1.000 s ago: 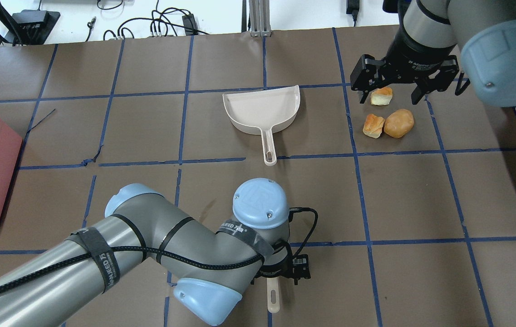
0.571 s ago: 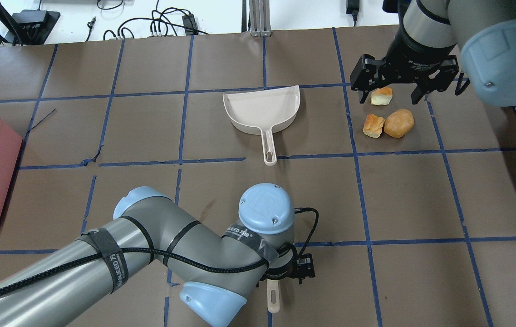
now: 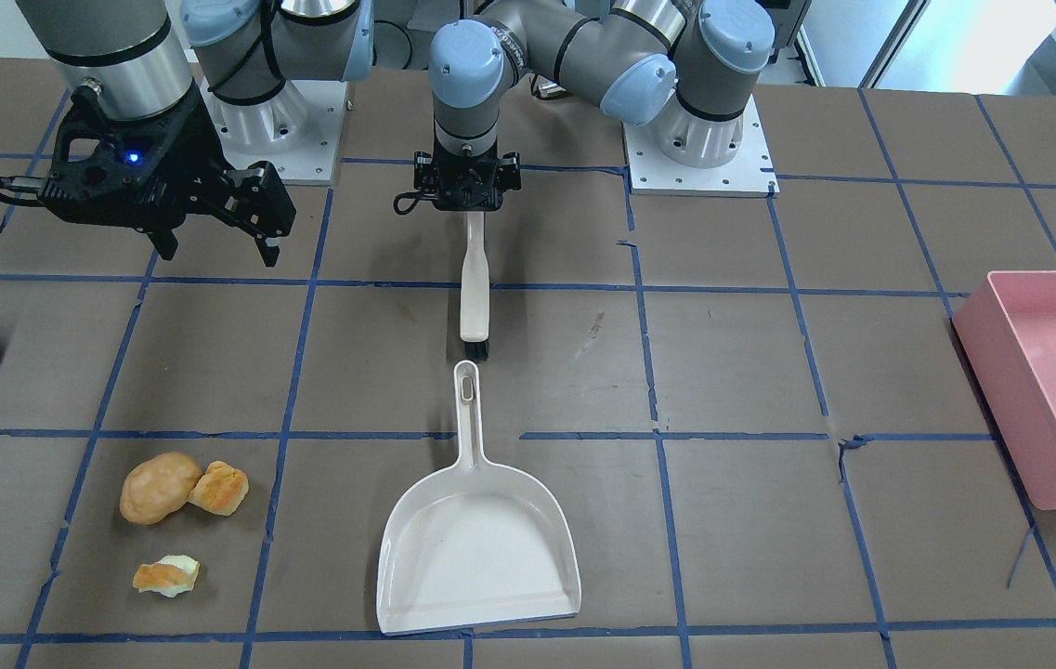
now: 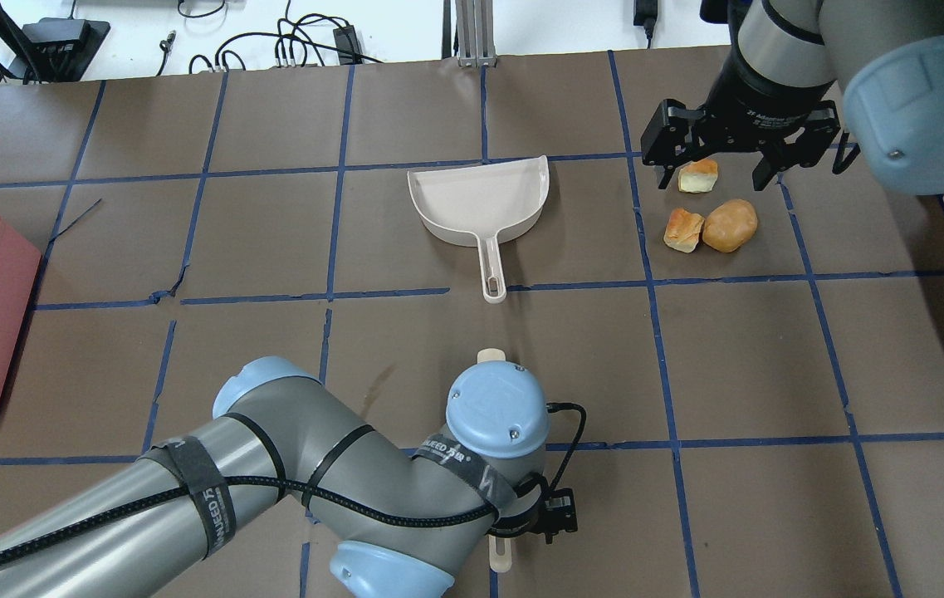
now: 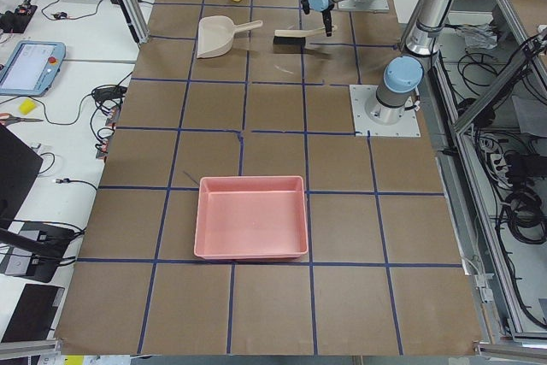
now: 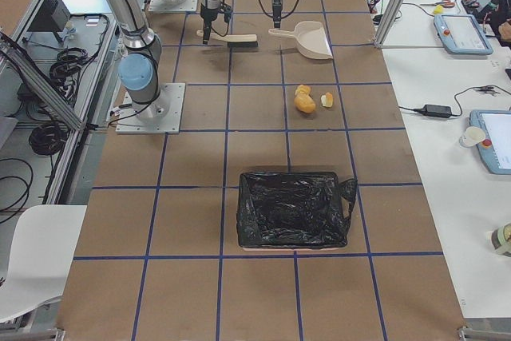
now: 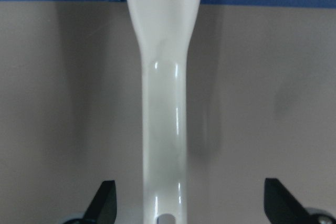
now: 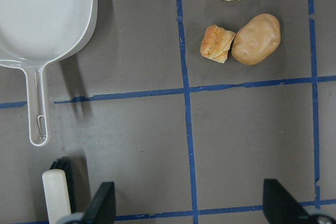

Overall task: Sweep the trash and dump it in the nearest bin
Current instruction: 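Close the left gripper around the brush handle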

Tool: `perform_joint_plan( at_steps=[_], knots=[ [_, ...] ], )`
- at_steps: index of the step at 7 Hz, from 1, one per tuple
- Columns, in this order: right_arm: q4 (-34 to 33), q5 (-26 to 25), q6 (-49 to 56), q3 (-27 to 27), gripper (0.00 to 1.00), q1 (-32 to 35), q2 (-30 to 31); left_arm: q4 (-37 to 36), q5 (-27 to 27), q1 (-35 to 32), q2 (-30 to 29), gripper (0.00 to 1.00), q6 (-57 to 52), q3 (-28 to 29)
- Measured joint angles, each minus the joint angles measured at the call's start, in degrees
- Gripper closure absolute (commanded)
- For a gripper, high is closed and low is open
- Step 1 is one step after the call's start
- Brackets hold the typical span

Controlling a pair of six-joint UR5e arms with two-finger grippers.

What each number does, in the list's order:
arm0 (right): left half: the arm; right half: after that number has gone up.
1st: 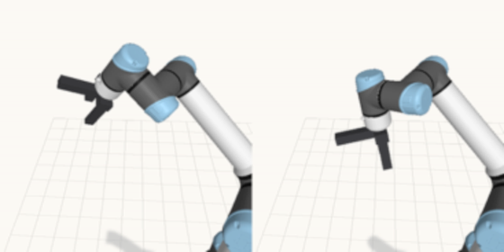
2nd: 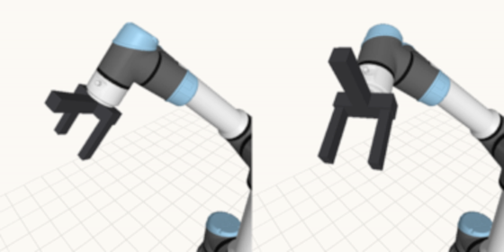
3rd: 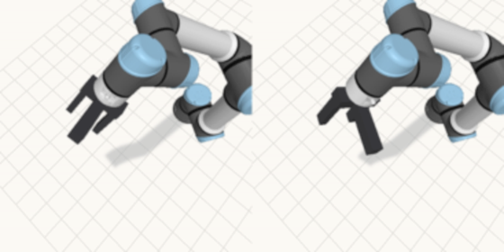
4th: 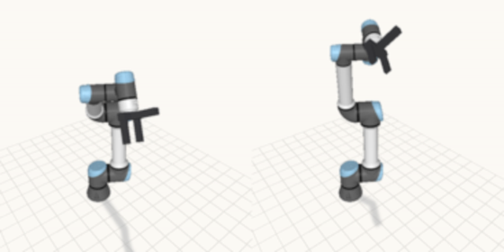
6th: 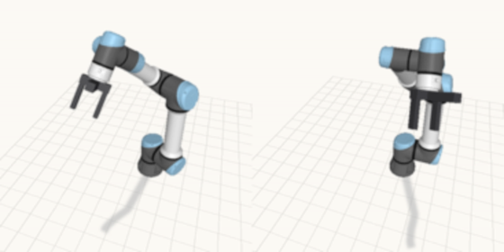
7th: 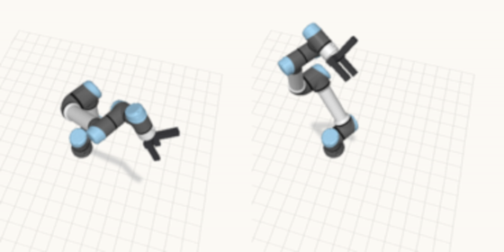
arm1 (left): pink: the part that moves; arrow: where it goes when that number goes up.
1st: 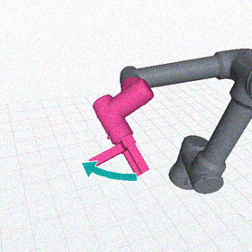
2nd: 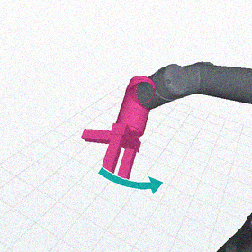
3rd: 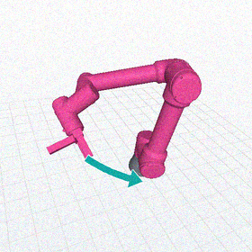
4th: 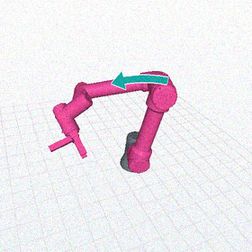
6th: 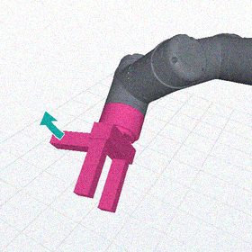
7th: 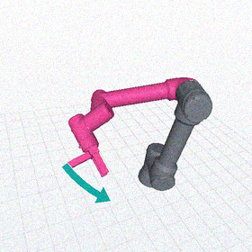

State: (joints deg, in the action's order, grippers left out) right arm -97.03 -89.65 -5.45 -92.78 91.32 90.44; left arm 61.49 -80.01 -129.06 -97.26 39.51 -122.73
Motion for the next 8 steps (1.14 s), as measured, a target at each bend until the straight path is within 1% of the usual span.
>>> perform_joint_plan(
  at_steps=[1,3,4,5,8],
  knots=[
    [0.0,-0.02,0.02,0.03,0.0,0.0,0.0,0.14,-0.07,-0.02,0.47,0.02,-0.66,-0.43],
    [0.0,-0.08,0.06,0.05,0.0,0.0,0.02,0.16,-0.3,-0.04,0.71,0.76,-1.41,-0.65],
    [0.0,-0.07,0.03,0.05,0.0,0.0,0.04,0.25,-0.53,0.0,0.74,0.94,-1.42,-0.62],
    [0.0,-0.05,0.01,0.05,0.0,0.0,0.04,0.38,-0.62,0.03,0.78,1.0,-1.33,-0.57],
    [0.0,-0.03,0.08,0.11,0.0,0.0,0.09,0.43,-1.64,0.04,1.26,1.0,-1.24,0.02]
  ],
)
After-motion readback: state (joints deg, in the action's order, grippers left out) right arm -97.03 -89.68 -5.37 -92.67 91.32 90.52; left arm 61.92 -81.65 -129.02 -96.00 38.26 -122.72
